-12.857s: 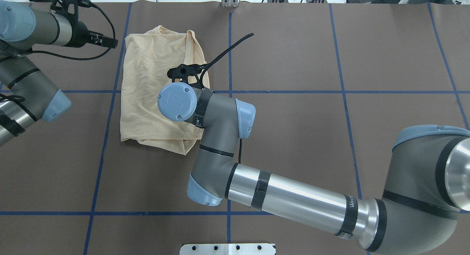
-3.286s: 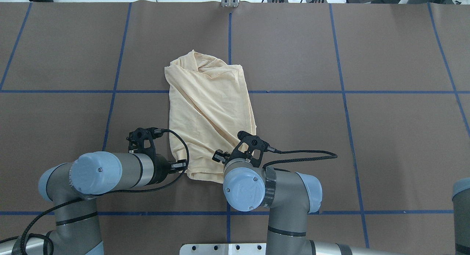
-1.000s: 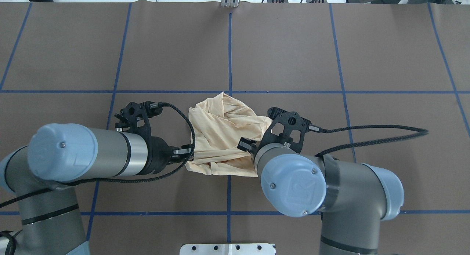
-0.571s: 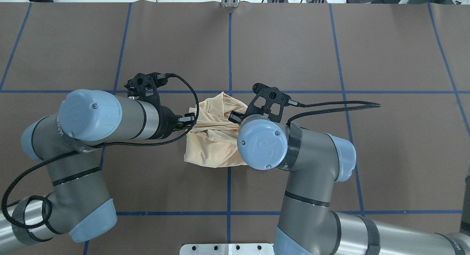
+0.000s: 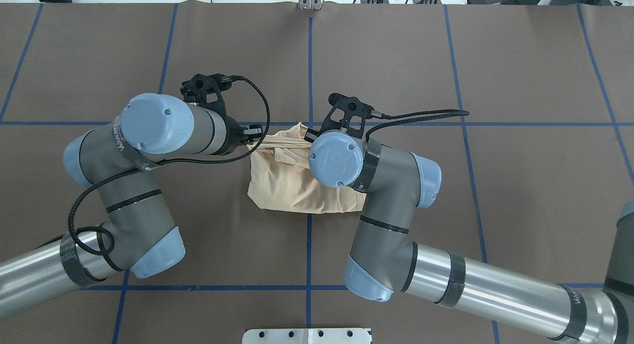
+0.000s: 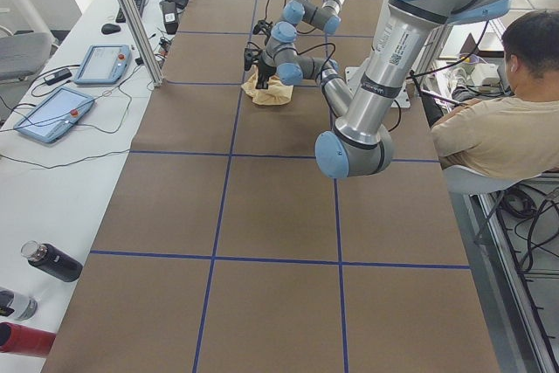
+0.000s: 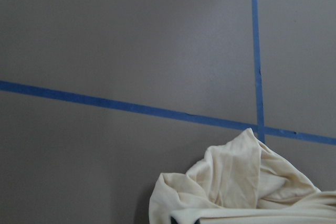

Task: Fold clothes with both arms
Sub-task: 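Release the shirt with both grippers and raise them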

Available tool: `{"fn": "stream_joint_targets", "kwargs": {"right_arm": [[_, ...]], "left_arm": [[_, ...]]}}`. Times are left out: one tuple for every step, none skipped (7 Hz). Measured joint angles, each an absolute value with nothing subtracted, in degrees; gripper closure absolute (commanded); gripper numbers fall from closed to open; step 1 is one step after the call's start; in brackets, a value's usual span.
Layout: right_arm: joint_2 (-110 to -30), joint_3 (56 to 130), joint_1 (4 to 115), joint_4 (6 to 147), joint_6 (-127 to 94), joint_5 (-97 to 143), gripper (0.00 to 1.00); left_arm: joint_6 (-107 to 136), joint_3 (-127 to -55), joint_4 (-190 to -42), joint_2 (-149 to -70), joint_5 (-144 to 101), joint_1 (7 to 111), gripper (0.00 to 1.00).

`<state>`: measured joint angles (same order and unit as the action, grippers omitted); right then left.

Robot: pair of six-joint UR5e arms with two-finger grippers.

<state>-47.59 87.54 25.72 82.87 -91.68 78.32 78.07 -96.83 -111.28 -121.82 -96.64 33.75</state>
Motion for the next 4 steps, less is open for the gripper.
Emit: {"fn": "stream_joint_targets", "kwargs": {"right_arm": [[-47.41,87.10,27.42,82.35,-88.23,80.57,0.00],[-46.94,87.04,29.51,82.16,-85.00,83.50,0.00],[-46.10,87.25,31.96,82.21,-82.98,88.22,0.00],[-45.13,87.61,33.56,82.32,-81.76,92.08,0.00]], "left_arm": [[77.33,-94.29,-113.39,-122.61,-96.52,34.47,0.00],[76.08,-92.91,-115.29,-122.95,-96.81,35.48,0.00],[72.65,-92.68,-116.29,-122.90,-98.82,37.56,0.00],[66.98,-92.92,-116.79,-122.21,-101.70,39.75,0.00]]}}
